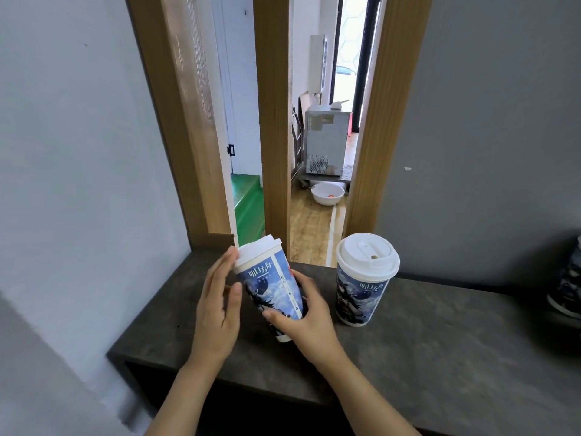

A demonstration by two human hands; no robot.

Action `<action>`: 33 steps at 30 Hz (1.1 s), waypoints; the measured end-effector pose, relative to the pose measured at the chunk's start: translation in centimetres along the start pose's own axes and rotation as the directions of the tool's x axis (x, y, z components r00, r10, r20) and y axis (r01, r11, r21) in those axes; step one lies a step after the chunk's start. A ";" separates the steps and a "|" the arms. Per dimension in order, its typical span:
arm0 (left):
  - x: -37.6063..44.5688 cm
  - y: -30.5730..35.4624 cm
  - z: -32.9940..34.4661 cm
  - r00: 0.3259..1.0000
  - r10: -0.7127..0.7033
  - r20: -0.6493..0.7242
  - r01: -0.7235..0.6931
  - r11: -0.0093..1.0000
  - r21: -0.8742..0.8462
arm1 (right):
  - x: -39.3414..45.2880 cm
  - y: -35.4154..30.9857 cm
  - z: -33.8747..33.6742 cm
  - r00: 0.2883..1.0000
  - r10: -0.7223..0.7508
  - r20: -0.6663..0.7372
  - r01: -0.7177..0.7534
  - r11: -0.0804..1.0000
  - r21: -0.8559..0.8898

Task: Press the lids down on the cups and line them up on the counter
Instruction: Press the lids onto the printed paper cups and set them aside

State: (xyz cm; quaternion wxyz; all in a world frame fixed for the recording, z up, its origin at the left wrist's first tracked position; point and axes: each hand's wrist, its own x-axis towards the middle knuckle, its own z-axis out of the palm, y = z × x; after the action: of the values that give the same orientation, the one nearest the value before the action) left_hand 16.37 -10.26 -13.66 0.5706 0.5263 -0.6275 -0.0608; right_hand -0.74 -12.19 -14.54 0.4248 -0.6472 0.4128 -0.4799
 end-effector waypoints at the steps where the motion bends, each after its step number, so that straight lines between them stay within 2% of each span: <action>1: 0.0 0.1 0.0 1.000 -0.018 0.005 0.018 1.000 -0.011 | -0.1 -0.1 0.0 1.000 -0.021 -0.014 0.021 0.999 -0.033; 4: 0.0 0.0 0.0 0.999 -0.046 -0.017 0.044 0.997 -0.055 | -0.2 -0.2 0.4 0.998 -0.057 -0.021 0.054 0.991 -0.124; 8: 0.6 -0.2 -0.5 0.993 -0.107 -0.056 0.102 0.991 -0.082 | -0.2 -0.3 0.8 0.995 -0.097 0.036 0.104 0.956 -0.276; 11: 1.7 -0.2 -1.2 0.995 -0.085 -0.043 0.085 0.996 0.003 | -0.2 -0.3 0.8 0.983 -0.172 0.071 0.186 0.877 -0.444; 14: 2.8 -0.8 -1.7 0.997 -0.068 0.041 0.064 0.994 0.089 | -0.2 -0.3 0.9 0.974 -0.213 0.075 0.219 0.803 -0.554; 16: 3.2 -1.1 -1.9 0.995 -0.086 0.055 0.080 0.991 0.110 | -0.2 -0.2 0.8 0.980 -0.189 0.068 0.198 0.850 -0.489; 18: 3.2 -1.1 -1.9 0.991 -0.120 0.054 0.116 0.990 0.078 | -0.3 -0.2 0.7 0.992 -0.110 0.058 0.123 0.939 -0.322; 21: 3.3 -1.1 -2.2 0.984 -0.155 0.082 0.155 0.988 0.000 | 0.1 0.0 0.2 0.991 0.027 0.133 -0.010 0.991 -0.131; 23: 3.5 -1.0 -2.6 0.978 -0.156 0.138 0.159 0.987 -0.017 | 0.2 0.2 0.1 0.986 0.046 0.161 -0.029 0.994 -0.108; 27: 4.3 0.2 -3.1 0.960 -0.122 0.252 0.112 0.992 0.054 | 0.1 0.2 0.2 0.989 0.013 0.150 0.004 0.994 -0.110; 31: 5.0 2.4 -3.1 0.952 -0.046 0.303 -0.002 0.988 0.155 | -0.2 0.1 0.5 0.991 -0.069 0.118 0.099 0.956 -0.276; 33: 5.4 3.2 -2.7 0.959 -0.084 0.269 0.022 0.974 0.225 | -0.3 0.3 0.6 0.988 -0.106 0.112 0.136 0.939 -0.316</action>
State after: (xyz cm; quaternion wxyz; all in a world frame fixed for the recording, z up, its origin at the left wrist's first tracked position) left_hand 17.69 -11.39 -7.03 0.4138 0.5890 -0.6896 -0.0794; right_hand -0.24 -11.86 -15.00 0.3016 -0.7538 0.4250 -0.4003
